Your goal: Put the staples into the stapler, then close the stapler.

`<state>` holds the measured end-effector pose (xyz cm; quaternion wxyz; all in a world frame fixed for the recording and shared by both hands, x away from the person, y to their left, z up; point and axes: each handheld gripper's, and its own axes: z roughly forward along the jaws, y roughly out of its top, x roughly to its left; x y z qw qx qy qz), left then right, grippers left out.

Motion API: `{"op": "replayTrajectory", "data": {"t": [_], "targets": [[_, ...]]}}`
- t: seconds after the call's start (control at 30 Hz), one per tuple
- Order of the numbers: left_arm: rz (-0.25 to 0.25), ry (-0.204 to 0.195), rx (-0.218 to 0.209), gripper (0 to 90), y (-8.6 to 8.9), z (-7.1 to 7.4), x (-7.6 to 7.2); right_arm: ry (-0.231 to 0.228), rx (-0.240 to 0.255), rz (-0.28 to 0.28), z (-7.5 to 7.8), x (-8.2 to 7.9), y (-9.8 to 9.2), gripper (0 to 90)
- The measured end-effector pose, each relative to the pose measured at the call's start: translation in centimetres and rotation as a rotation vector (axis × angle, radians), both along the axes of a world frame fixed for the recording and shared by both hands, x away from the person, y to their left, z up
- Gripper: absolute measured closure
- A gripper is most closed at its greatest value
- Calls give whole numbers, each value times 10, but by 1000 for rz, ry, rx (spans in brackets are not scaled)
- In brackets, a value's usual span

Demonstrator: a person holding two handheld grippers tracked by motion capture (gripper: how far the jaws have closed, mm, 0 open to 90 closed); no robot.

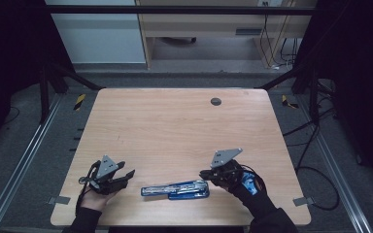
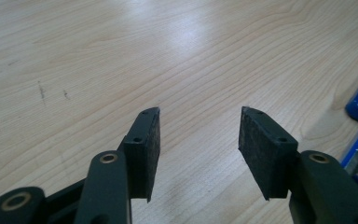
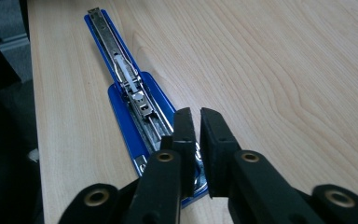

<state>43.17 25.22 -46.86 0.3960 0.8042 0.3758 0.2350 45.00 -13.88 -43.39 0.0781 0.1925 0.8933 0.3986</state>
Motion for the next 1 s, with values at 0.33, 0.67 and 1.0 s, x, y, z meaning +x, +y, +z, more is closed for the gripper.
{"op": "replayTrajectory", "data": {"t": [0.33,0.67,1.0], "targets": [[-21,-3,-23,494,1,3,-5,51,34,-55,-15,-18,-4,900],[-46,-5,-45,493,-1,5,-12,59,37,-62,-23,-27,-8,900],[-74,-6,-62,490,-1,8,-19,90,24,-67,-33,-33,-5,900]]}}
